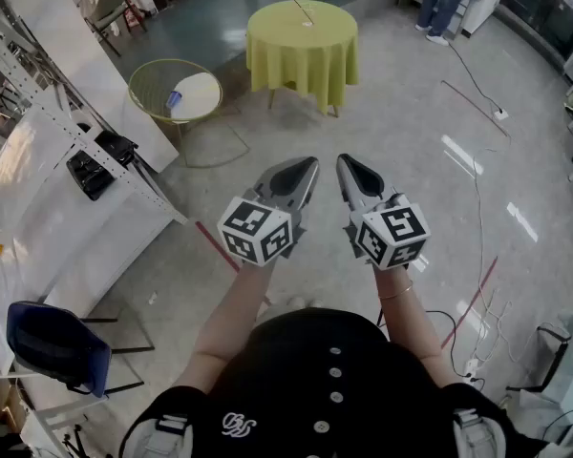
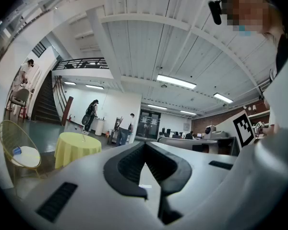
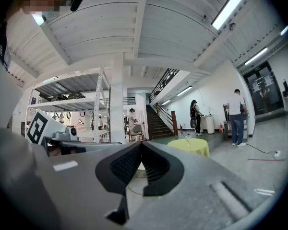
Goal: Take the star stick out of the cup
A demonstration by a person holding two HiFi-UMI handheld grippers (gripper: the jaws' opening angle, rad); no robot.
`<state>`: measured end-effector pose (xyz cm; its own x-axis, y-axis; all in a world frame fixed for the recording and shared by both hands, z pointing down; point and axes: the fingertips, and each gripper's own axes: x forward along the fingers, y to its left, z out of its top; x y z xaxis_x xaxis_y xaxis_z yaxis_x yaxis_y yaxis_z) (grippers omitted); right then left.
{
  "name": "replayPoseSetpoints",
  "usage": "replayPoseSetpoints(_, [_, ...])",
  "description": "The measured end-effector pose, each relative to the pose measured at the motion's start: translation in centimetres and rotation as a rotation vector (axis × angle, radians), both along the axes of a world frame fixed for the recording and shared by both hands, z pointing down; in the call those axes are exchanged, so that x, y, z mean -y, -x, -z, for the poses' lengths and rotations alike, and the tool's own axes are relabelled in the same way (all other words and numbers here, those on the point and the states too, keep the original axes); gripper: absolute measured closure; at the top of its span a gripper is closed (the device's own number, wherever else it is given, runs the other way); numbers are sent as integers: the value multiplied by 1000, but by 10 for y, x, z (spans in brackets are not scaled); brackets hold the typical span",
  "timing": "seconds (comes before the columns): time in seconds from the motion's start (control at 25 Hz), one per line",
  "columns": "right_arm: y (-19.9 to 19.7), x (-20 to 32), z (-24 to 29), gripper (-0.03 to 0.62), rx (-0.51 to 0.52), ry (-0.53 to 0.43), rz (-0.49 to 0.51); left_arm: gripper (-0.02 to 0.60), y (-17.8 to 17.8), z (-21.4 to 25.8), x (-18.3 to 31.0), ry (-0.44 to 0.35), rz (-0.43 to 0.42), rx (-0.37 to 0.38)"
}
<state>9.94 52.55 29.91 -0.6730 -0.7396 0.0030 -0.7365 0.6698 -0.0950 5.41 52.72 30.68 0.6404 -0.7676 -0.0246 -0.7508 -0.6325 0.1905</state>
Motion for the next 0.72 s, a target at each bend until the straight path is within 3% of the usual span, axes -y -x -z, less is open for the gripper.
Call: replayPoseSetpoints(0.72, [-13,3,1,589,-9,-22,37,569,-22,0,6,5,3,-16])
